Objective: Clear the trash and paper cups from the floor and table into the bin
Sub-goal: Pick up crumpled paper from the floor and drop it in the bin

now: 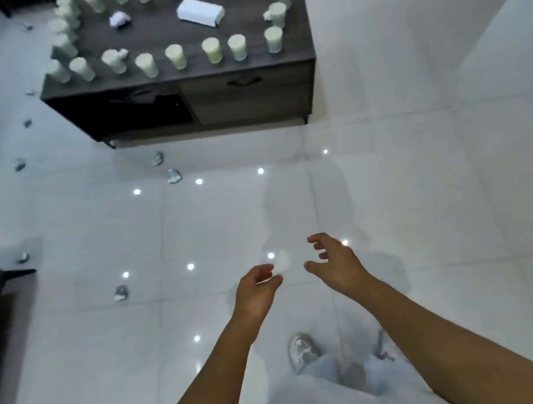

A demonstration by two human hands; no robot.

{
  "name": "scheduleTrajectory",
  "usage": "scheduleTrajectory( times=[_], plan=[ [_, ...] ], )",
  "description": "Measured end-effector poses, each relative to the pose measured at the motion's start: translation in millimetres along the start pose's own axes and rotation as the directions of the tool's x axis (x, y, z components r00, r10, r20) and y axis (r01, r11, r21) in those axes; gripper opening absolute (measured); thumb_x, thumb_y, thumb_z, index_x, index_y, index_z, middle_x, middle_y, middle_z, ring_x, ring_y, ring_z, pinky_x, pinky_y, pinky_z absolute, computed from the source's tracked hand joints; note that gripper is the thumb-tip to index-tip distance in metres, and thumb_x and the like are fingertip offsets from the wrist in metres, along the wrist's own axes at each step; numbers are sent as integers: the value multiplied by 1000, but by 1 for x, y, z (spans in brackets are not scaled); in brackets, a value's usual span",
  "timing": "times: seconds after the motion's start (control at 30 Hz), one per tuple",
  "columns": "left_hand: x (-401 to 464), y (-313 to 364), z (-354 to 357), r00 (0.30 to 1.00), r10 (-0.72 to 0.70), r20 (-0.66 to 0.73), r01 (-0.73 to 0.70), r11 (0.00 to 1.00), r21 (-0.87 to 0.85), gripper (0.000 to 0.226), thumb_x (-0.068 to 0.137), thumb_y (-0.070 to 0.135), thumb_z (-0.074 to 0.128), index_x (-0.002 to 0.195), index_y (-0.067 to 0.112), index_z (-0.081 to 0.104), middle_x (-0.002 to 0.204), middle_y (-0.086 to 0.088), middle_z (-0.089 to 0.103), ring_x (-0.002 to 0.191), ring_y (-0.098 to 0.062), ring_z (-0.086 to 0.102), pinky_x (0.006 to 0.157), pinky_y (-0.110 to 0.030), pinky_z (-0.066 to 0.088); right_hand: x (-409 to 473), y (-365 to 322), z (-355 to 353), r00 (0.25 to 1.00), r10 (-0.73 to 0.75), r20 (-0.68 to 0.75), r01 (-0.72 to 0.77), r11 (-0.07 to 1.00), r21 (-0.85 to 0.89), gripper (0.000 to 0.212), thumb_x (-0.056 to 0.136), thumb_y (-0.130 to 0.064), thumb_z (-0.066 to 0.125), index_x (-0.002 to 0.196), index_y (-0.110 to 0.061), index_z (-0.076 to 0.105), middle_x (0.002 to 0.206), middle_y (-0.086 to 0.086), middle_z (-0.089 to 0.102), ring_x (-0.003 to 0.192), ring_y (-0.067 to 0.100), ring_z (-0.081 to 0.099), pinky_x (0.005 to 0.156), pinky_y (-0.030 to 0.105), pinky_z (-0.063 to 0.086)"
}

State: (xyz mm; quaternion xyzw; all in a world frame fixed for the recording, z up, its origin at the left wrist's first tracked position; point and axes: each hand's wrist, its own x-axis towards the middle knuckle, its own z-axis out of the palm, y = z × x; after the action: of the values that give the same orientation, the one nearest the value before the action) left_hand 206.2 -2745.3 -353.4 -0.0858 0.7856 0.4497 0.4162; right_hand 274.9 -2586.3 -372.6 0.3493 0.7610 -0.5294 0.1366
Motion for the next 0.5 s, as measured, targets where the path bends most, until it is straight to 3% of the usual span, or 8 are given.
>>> scheduleTrajectory(
  times=[0.17, 0.3, 0.5],
  plan=[
    [5, -29, -107, 984, -79, -158, 49, 981, -189, 30, 89, 22, 63, 119, 20, 59, 114, 2, 58, 103, -14, 55, 86, -23, 41, 31, -82, 85, 978, -103, 179, 135, 976, -173, 48, 87, -23, 66, 131, -23, 47, 127, 2, 52, 102, 13, 52, 86, 24, 42],
    [7, -53, -168, 955, -172, -244, 74, 929, -363, 22, 88, 19, 64, 110, 21, 61, 111, -1, 58, 102, -14, 55, 85, -23, 39, 54, -129, 142, 943, -106, 317, 202, 937, -286, 48, 87, -22, 65, 132, -22, 47, 129, 4, 52, 109, 19, 54, 91, 26, 43],
    [29, -79, -254, 890, -315, -330, 89, 830, -551, 25, 87, 16, 65, 112, 15, 63, 109, -5, 61, 106, -18, 57, 91, -26, 43, 102, -196, 229, 871, -90, 483, 316, 855, -411, 49, 87, -20, 65, 132, -19, 47, 129, 7, 52, 112, 20, 53, 91, 26, 42]
  ],
)
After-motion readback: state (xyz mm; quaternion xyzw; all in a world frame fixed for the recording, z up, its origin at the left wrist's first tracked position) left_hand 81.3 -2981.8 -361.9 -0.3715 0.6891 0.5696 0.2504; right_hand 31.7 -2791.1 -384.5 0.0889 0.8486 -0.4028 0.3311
